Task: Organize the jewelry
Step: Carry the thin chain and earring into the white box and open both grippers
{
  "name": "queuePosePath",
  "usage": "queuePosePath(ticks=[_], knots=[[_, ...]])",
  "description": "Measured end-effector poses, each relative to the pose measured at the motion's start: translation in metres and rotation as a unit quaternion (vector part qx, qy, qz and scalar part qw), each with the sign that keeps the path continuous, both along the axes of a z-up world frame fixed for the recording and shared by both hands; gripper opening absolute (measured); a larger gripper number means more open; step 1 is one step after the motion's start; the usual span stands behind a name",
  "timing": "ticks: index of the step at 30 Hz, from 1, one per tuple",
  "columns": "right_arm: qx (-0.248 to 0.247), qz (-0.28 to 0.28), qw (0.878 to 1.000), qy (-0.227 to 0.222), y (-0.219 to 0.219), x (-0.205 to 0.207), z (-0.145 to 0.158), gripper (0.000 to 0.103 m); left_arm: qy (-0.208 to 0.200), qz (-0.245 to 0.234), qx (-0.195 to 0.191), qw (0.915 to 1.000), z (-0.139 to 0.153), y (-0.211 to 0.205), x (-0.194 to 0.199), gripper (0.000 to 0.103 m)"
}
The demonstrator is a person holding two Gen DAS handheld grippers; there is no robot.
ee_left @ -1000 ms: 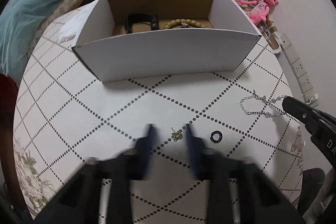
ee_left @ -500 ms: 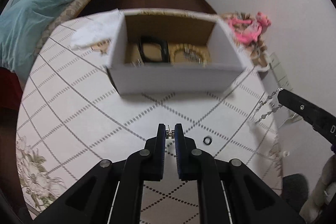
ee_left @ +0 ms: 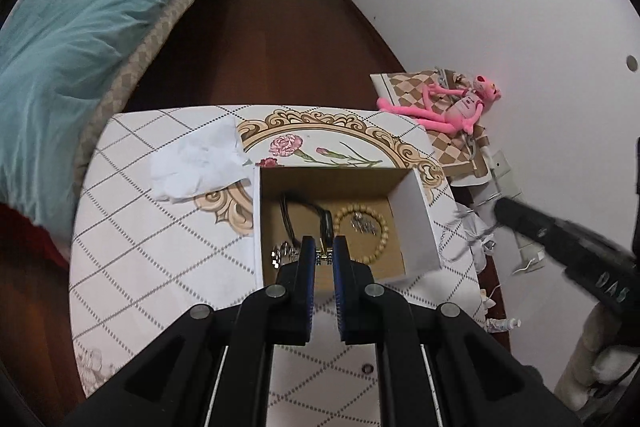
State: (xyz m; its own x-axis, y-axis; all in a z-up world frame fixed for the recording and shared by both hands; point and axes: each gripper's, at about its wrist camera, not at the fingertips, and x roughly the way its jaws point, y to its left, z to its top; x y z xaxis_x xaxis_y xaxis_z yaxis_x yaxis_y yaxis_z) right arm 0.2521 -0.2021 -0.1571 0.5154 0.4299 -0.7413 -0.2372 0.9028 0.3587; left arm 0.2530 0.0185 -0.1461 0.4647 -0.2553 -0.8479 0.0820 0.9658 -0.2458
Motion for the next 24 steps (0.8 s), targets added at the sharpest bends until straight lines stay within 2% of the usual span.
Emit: queuePosePath(ticks=[9, 16, 17, 19, 20, 21, 22, 24], knots=[[-0.051, 0.031, 0.996, 0.064, 0.035, 0.061, -0.040, 0.005, 0.053, -0.008, 0.005, 0.9986, -0.030, 0.000, 0.049, 0.006], [-0.061, 0.043, 0.990, 0.119, 0.041, 0.091, -0.067, 0.006, 0.081, 0.012, 0.021, 0.9964, -0.038, 0.004, 0.074, 0.009], [-0.063, 0.040, 0.990, 0.123, 0.040, 0.092, -0.068, 0.006, 0.081, 0.015, 0.026, 0.9963, -0.039, 0.005, 0.075, 0.012], [-0.070, 0.036, 0.989, 0.127, 0.038, 0.094, -0.072, 0.008, 0.075, 0.028, 0.036, 0.9961, -0.037, 0.010, 0.075, 0.029], [-0.078, 0.032, 0.988, 0.128, 0.036, 0.094, -0.073, 0.011, 0.071, 0.035, 0.042, 0.9960, -0.036, 0.012, 0.075, 0.056], [-0.081, 0.030, 0.988, 0.128, 0.036, 0.094, -0.073, 0.022, 0.063, 0.043, 0.050, 0.9959, -0.034, 0.015, 0.072, 0.077], [-0.084, 0.026, 0.988, 0.127, 0.033, 0.093, -0.073, 0.040, 0.057, 0.048, 0.052, 0.9959, -0.033, 0.017, 0.071, 0.079], [-0.085, 0.019, 0.988, 0.124, 0.030, 0.092, -0.073, 0.055, 0.053, 0.056, 0.061, 0.9952, -0.032, 0.020, 0.067, 0.079]])
